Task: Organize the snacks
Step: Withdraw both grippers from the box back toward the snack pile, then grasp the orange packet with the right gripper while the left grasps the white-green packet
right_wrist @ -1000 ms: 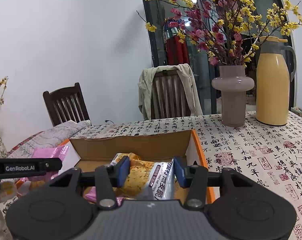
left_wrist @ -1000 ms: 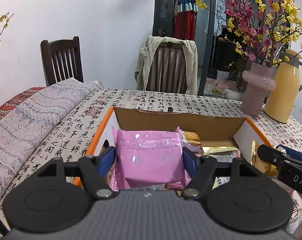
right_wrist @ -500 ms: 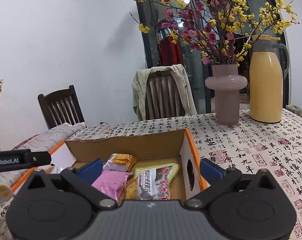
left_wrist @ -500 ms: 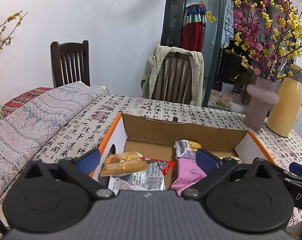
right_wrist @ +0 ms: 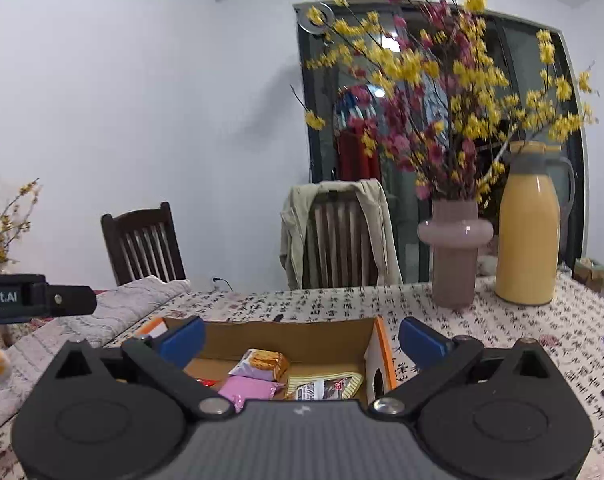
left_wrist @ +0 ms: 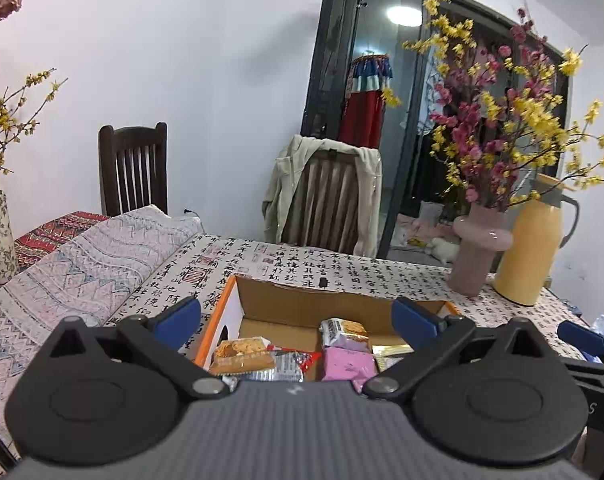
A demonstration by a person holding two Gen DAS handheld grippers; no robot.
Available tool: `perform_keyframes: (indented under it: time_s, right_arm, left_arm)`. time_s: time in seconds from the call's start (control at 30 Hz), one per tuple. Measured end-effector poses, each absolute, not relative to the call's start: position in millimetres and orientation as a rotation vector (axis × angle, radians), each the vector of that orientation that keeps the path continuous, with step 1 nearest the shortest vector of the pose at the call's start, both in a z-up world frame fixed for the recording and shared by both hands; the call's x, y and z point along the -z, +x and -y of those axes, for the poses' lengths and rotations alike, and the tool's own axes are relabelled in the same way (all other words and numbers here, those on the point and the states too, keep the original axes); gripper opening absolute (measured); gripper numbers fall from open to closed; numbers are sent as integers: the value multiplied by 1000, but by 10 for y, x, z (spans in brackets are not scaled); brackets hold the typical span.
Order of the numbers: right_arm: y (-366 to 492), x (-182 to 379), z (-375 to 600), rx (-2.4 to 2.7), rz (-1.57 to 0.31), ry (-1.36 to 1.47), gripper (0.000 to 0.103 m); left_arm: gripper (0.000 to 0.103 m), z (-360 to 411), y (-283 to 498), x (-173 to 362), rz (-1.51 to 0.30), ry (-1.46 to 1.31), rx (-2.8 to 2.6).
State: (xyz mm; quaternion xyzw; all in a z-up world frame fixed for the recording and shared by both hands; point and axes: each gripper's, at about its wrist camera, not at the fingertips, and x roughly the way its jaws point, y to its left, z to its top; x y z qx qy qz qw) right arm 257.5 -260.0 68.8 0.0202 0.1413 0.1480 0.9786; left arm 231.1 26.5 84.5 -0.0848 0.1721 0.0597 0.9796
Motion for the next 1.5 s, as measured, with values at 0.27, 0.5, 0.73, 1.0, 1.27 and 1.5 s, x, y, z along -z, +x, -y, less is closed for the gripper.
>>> perform_keyframes:
  time_s: [0.27, 0.5, 0.73, 1.0, 1.27, 1.5]
  right_arm:
    - [2150, -611, 2697, -323, -309, 15, 103]
    - [1981, -260, 2778, -312, -432, 15, 103]
    - [1850, 53, 2904, -268, -509, 22, 103]
    - [1939, 271, 3053, -207, -498, 100, 103]
    - [1972, 272, 3050, -218, -510, 104, 103]
    - [1984, 268, 3024, -228, -532, 92, 103]
  left_arm:
    - [103, -329, 1935, -680, -382, -139, -76]
    - [103, -433, 1764, -373, -465, -109, -80]
    - [103, -558, 1680, -57, -523, -121, -89]
    - [103, -562, 1772, 190, -501, -98, -121]
    - [103, -578, 1794, 236, -509, -112, -123]
    - [103, -620, 1810, 248, -521, -140, -137]
